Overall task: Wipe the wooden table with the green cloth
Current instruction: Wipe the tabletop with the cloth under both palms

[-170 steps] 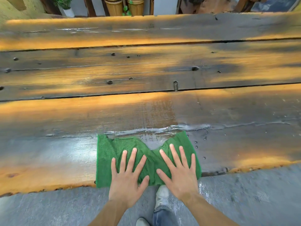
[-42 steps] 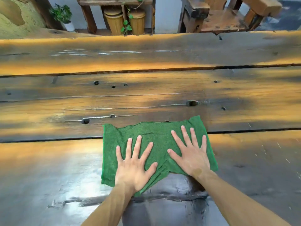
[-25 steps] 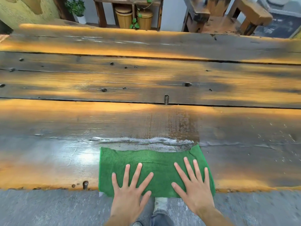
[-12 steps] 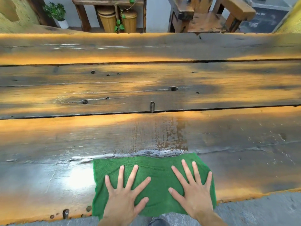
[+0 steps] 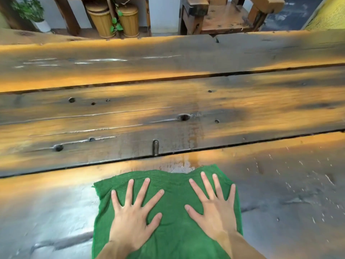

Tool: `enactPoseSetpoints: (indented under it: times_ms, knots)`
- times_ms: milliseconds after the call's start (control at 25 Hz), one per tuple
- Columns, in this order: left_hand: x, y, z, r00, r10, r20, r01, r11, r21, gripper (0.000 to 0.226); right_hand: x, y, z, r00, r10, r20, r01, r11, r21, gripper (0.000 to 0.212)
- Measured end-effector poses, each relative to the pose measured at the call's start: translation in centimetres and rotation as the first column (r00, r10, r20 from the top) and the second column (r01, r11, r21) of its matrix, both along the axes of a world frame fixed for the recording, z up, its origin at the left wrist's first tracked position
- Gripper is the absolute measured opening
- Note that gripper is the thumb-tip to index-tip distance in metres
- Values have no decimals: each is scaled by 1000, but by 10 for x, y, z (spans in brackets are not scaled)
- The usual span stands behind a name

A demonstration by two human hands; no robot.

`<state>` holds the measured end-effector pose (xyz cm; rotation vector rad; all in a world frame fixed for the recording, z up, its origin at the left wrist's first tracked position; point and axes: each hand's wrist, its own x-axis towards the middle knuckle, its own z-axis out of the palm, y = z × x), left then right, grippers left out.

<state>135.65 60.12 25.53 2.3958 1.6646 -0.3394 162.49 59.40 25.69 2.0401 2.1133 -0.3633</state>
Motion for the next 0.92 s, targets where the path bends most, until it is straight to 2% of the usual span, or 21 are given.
enactPoseSetpoints:
  times_ms: [240, 480, 920]
  knots:
    - [28, 121, -8, 998, 54, 13, -54, 998, 17, 66, 24, 136, -7, 999, 0, -36, 2, 998, 61, 75]
    - [46, 228, -13, 991, 134, 4, -134, 990, 45, 63, 35, 238, -13, 999, 8, -52, -2, 992, 128, 76]
    - [55, 409, -18, 972, 229, 44, -233, 961, 146, 64, 39, 447, -10, 999, 13, -34, -9, 994, 105, 73]
